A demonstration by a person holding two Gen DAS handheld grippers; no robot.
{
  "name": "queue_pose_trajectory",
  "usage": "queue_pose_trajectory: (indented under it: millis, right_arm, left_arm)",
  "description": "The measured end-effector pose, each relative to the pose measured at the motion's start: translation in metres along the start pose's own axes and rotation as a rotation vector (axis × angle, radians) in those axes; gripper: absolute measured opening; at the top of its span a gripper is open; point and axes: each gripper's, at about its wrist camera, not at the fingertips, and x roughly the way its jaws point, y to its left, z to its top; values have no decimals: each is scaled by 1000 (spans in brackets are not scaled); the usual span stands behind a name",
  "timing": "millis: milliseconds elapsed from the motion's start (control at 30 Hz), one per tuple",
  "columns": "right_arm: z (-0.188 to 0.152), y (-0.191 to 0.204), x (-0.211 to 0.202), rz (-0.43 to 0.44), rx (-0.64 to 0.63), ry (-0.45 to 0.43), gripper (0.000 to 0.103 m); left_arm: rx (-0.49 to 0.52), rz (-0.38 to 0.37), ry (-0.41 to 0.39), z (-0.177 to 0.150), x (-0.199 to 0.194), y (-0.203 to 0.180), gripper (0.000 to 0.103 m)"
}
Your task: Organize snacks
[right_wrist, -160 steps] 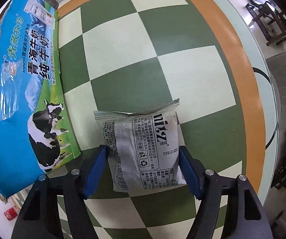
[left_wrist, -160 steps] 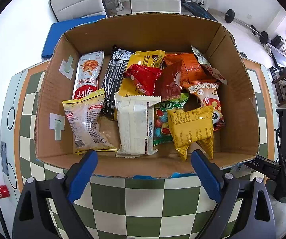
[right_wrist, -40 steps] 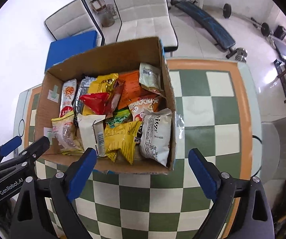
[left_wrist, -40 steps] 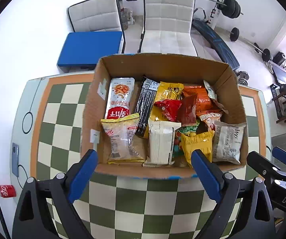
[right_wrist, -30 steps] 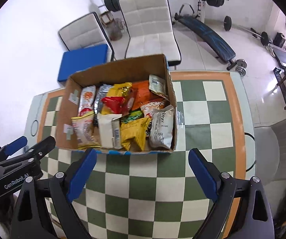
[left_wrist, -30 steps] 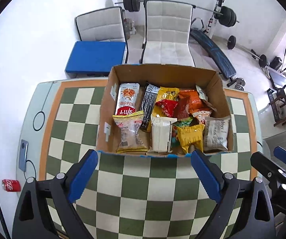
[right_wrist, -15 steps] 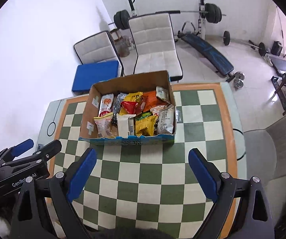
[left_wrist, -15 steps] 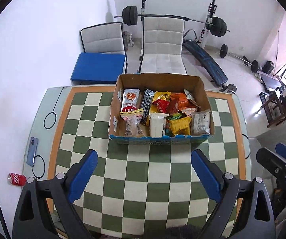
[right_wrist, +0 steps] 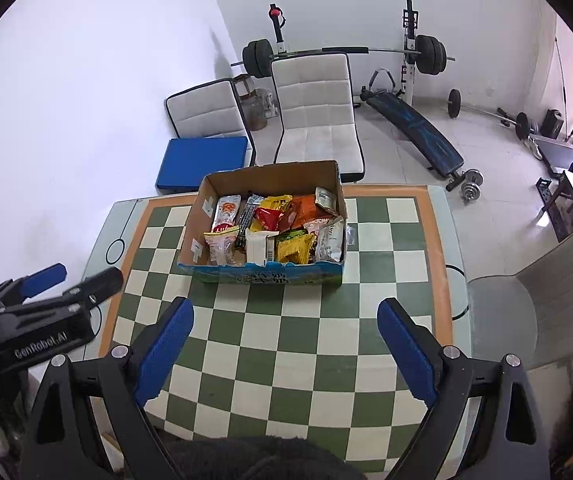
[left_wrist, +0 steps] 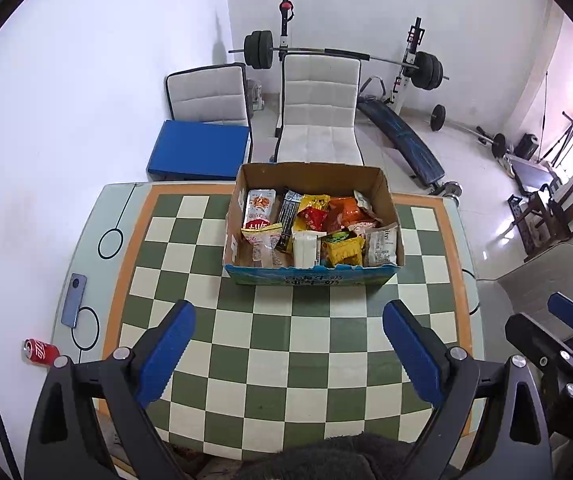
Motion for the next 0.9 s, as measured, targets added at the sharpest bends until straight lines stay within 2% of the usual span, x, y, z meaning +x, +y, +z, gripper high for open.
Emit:
queue_pose_trajectory:
  millis: [167,400,433,900]
  right_arm:
    - [-5,1,-18,-8,-10,-15,95]
    - [-2,2,-26,-24,-6,-58,96]
    - [-1,1,-25,-31,-4,-65,100]
    - [33,-6,16,-88,33,-104,100]
  left_arm:
    - [9,-6,-22,-2,-13,-2,96]
    - [12,1,-41,-1,-10,-3,96]
    - [13,3,-45,0,-8,-3,96]
    - [-13,30,-54,29,40,10,96]
